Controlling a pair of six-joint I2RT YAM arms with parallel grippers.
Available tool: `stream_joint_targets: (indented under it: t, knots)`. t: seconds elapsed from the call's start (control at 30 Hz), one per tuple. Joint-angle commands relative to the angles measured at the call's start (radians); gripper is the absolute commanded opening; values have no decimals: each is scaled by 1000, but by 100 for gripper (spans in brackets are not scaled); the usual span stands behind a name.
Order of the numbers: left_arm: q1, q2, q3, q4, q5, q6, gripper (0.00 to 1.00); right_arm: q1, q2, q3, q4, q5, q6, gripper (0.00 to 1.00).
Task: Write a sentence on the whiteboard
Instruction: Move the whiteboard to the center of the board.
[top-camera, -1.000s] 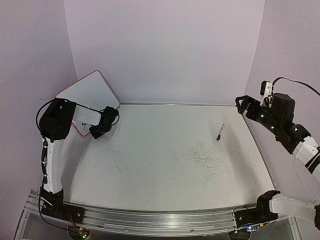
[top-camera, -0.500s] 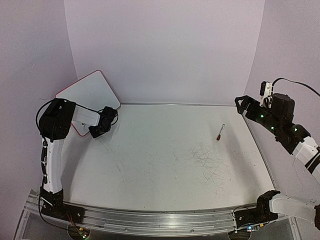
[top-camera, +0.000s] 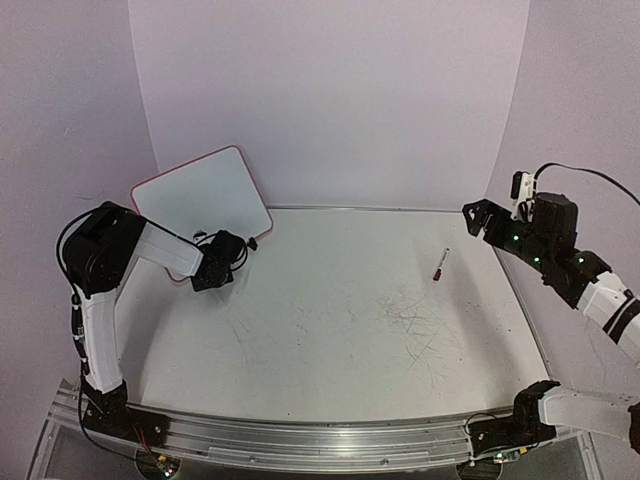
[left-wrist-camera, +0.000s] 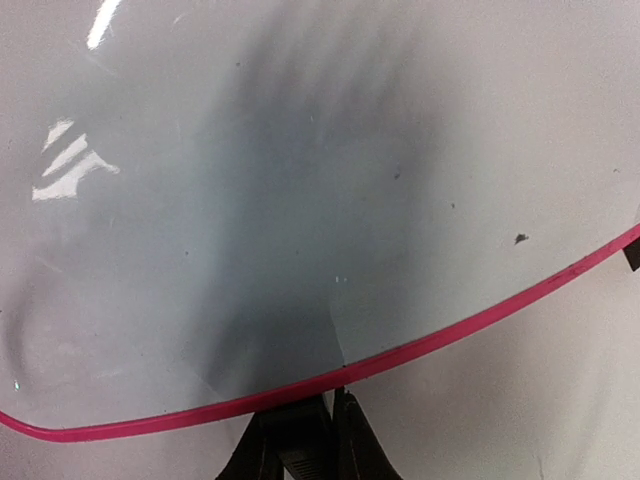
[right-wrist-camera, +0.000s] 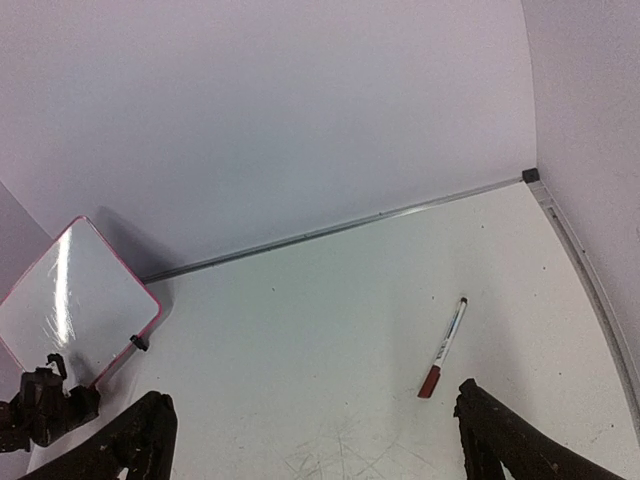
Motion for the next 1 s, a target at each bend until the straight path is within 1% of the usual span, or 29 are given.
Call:
stream_joint_targets:
  t: [0.0,0.13,0.2,0.27,0.37,0.5,0.63,0.8,0.97]
  knots:
    - [-153,-92,-86,114,166,169,0,-1,55,-36,33,8,-15,98]
    - [-261,-118,-145,148,222,192,0,-2,107,-37,33,22,-44,98]
    - [-319,-127,-166,169,246,215,0,-1,134,-37,31,55,-61,98]
    - [-373,-135,-172,172,252,228,0,-1,169,-34,25,87,-64,98]
    - [-428,-139,-173,172,276,254,0,-1,222,-15,-3,95,-51,98]
    - [-442,-142,-177,166,301,276,0,-1,286,2,-23,68,-22,98]
    - [-451,-135,-174,162,398,256,0,-2,383,48,-90,106,25,98]
    - [-466,-84,-143,118,453,218,0,-3,481,99,-121,144,71,98]
    - [-515,-74,-148,94,397,165,0,-3,557,120,-134,134,97,98]
